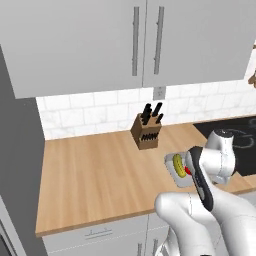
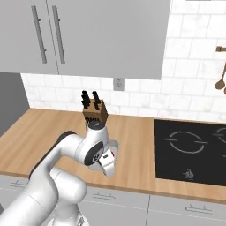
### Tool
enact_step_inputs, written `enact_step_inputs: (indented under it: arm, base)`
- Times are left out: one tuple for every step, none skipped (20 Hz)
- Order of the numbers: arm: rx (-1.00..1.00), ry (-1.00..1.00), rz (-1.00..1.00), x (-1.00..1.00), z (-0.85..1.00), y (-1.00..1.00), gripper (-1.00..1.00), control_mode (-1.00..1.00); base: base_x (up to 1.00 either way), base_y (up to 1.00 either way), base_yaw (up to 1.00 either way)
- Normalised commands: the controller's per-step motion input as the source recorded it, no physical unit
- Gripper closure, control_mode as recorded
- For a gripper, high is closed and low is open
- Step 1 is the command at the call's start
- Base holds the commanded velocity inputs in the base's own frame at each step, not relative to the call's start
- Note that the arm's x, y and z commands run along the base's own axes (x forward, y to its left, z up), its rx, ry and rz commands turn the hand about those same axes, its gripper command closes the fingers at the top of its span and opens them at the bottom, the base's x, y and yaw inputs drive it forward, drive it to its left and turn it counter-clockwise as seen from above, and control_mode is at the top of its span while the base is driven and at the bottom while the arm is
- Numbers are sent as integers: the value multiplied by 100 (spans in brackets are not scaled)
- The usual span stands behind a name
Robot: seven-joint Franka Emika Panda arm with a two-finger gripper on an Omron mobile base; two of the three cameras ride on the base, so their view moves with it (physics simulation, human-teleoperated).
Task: Take the meat container that has the steak and place it on the second highest rack of the freezer. Then take the vegetable container that has the tomato and cucumber and place it on the highest rack of the freezer.
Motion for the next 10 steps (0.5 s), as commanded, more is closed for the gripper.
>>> enact_step_inputs:
  arm:
    - [1,10,-3,13,-19,0,-100,-100]
    - [1,11,-2,16,-18,0,-100,-100]
    - [1,9,-2,17,-21,0,-100,-100]
    - [1,7,-1,22,-28,0,-100,-100]
    - [0,4,-1,31,-30,0,-100,-100]
    - [1,3,-1,28,-27,0,-100,-100]
    - [1,2,-1,33,-24,0,-100,-100]
    - [3,1,0,37,-16,0,-100,-100]
    - [2,0,0,40,-8,0,-100,-100]
    - [4,0,0,37,0,-4,-100,-100]
  base:
    - [0,0,0]
    - [0,0,0]
    - [0,0,0]
    - [0,0,0]
    - [0,0,0]
    - [0,0,0]
    - [0,0,0]
    - [0,0,0]
    - [0,0,0]
    - [0,0,0]
